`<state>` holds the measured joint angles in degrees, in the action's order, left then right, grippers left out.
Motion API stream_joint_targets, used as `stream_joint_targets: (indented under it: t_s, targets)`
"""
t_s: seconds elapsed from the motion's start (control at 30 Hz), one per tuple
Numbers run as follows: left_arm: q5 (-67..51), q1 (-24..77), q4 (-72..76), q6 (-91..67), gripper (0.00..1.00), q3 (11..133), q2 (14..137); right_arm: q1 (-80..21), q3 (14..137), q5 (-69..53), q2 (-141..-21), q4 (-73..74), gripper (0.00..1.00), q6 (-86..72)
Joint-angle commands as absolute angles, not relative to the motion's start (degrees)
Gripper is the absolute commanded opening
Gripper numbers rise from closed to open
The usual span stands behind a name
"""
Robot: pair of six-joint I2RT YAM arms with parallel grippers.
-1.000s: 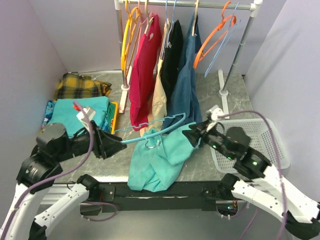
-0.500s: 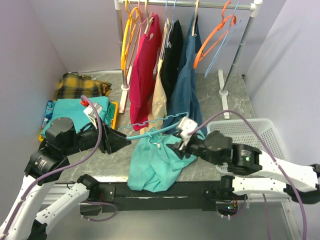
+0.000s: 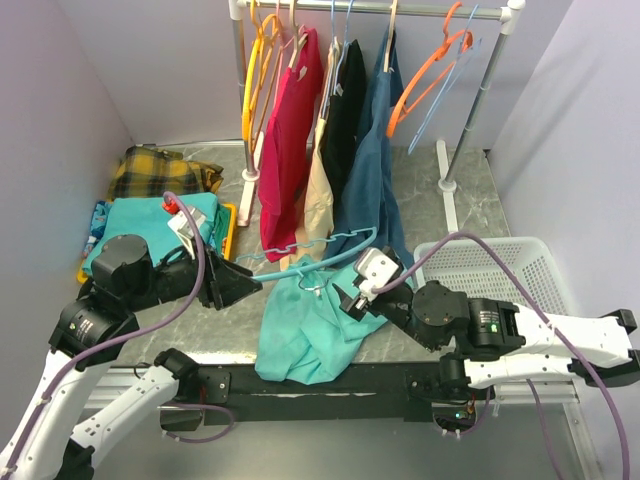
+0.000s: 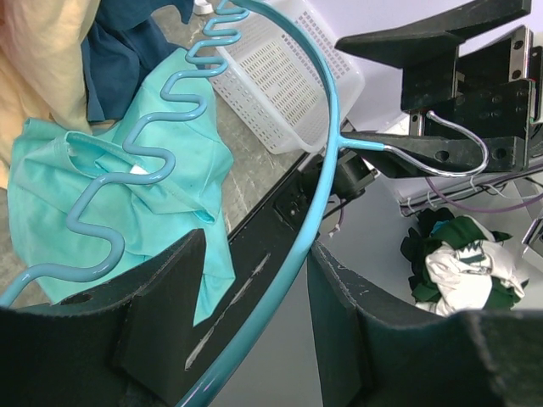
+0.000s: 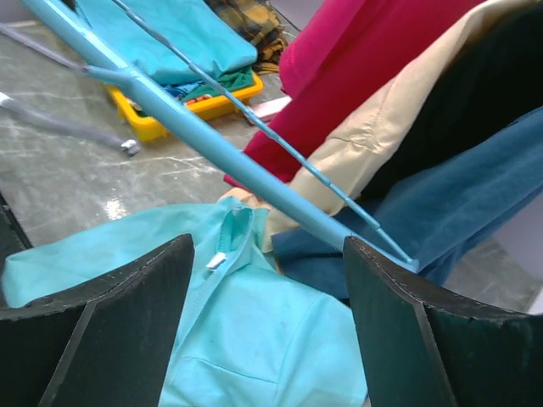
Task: Remove the t-shirt from the hanger
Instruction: Place the hanger at the clothesline.
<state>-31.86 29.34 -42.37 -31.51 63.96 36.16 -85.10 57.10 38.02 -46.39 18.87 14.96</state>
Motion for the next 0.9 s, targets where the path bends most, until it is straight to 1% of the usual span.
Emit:
stream_joint_targets:
  t_s: [0.0, 0.1, 0.27, 0.3, 0.37, 0.4, 0.43, 0.5, 0.53, 0.6, 0.63, 0.7, 0.73, 0.77, 0.87]
  targets:
    - [-35.24, 29.36, -40.17, -29.45, 0.01, 65.39, 36.12, -85.69, 59.76, 42.1, -47.63, 17.58, 0.79, 17.92]
    - [-36.91, 29.36, -41.04, -28.66, 0.01, 65.39, 36.3, -85.78, 60.29, 42.28, -49.39, 15.74, 0.79, 21.0]
    - [-40.16, 29.44, -41.92, -27.78, 0.01, 65.83, 36.56, -85.69, 60.47, 38.33, -50.89, 11.6, 0.78, 25.84]
    - [-40.51, 29.36, -42.01, -27.6, 0.01, 65.83, 36.65, -85.61, 60.82, 37.8, -51.15, 11.78, 0.77, 25.93]
    - [-41.22, 29.44, -42.36, -27.34, 0.01, 66.18, 36.65, -85.61, 61.61, 35.09, -51.68, 12.56, 0.71, 25.93]
    - [-41.74, 29.44, -42.36, -27.25, 0.01, 66.18, 36.56, -85.69, 61.79, 34.29, -51.77, 12.74, 0.67, 25.49]
    - [-42.18, 29.44, -42.1, -27.33, 0.01, 66.18, 36.56, -85.61, 62.22, 33.49, -51.77, 12.92, 0.57, 25.31]
    - [-44.28, 29.44, -41.4, -27.68, 0.01, 66.18, 36.3, -85.61, 63.01, 29.72, -51.59, 14.5, 0.49, 23.39]
    - [-45.17, 29.44, -41.4, -27.69, 0.01, 66.44, 36.21, -85.61, 63.8, 27.97, -51.5, 15.02, 0.41, 22.68]
    - [-45.7, 29.44, -40.78, -27.69, 0.01, 66.71, 35.86, -85.61, 65.47, 22.97, -51.68, 18.36, 0.32, 20.14]
    - [-45.96, 29.44, -40.69, -27.86, 0.01, 66.8, 35.69, -85.61, 66.87, 21.72, -51.68, 19.41, 0.22, 19.43]
    - [-46.14, 29.44, -40.6, -27.95, 0.01, 66.71, 35.6, -85.61, 68.02, 18.74, -51.85, 21.97, 0.1, 17.85]
    - [-46.4, 29.44, -40.69, -27.78, 0.01, 66.71, 35.68, -85.61, 68.72, 18.02, -51.77, 22.49, 0.01, 17.58]
    - [-46.32, 29.53, -40.61, -27.77, 0.01, 66.71, 35.68, -85.61, 68.9, 17.5, -51.68, 23.28, 0.0, 17.4]
    - [-46.49, 29.44, -40.52, -27.42, 0.01, 67.06, 35.77, -85.61, 69.61, 15.73, -51.33, 24.86, 0.0, 16.96]
